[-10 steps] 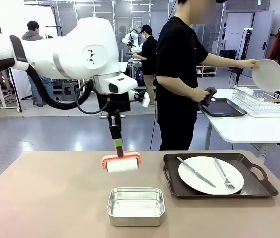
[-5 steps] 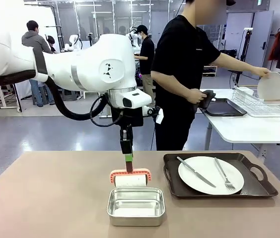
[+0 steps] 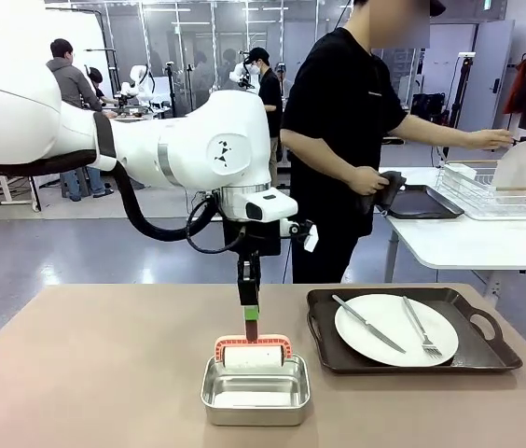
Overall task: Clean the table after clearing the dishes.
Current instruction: Place the Lint Roller back on top of the Airtight Container.
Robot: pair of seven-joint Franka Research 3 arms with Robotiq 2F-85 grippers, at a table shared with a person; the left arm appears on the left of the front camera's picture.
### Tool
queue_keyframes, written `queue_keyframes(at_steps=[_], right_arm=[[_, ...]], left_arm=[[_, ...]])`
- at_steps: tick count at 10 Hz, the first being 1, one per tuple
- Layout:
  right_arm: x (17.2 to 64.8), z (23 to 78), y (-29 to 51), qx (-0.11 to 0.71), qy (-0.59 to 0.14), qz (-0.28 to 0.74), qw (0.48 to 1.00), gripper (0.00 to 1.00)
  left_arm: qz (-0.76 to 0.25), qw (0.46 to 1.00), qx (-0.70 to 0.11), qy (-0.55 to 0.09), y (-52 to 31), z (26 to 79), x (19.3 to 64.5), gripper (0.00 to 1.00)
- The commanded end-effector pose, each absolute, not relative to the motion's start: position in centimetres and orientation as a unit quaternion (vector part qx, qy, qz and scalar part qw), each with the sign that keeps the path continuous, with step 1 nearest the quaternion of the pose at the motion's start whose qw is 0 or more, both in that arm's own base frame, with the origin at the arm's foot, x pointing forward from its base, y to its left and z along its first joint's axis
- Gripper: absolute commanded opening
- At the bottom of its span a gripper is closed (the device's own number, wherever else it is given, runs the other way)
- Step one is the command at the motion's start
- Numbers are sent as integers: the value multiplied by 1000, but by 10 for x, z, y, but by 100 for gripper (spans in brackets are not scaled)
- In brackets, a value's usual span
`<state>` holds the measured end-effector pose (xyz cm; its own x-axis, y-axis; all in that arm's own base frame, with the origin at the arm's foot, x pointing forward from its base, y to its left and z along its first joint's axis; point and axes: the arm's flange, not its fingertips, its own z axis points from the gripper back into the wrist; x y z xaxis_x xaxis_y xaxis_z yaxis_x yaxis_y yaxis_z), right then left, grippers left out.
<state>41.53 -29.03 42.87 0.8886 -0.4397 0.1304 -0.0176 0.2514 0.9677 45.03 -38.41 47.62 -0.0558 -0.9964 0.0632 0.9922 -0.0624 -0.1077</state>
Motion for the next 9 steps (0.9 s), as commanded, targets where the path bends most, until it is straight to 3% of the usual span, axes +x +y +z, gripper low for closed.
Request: queue_keyframes(at_steps=[1,5,9], right_arm=[[414,432,-290,596,-195,-136,767,100],[414,432,-290,596,-195,-136,767,100],[414,432,-290,596,-195,-136,767,100]], left_arm=[[-735,675,-54,20,-389,473,457,22],[-728,682,-63,25,-390,450,467,22],[-735,677,-21,23,-393,432,471,22]])
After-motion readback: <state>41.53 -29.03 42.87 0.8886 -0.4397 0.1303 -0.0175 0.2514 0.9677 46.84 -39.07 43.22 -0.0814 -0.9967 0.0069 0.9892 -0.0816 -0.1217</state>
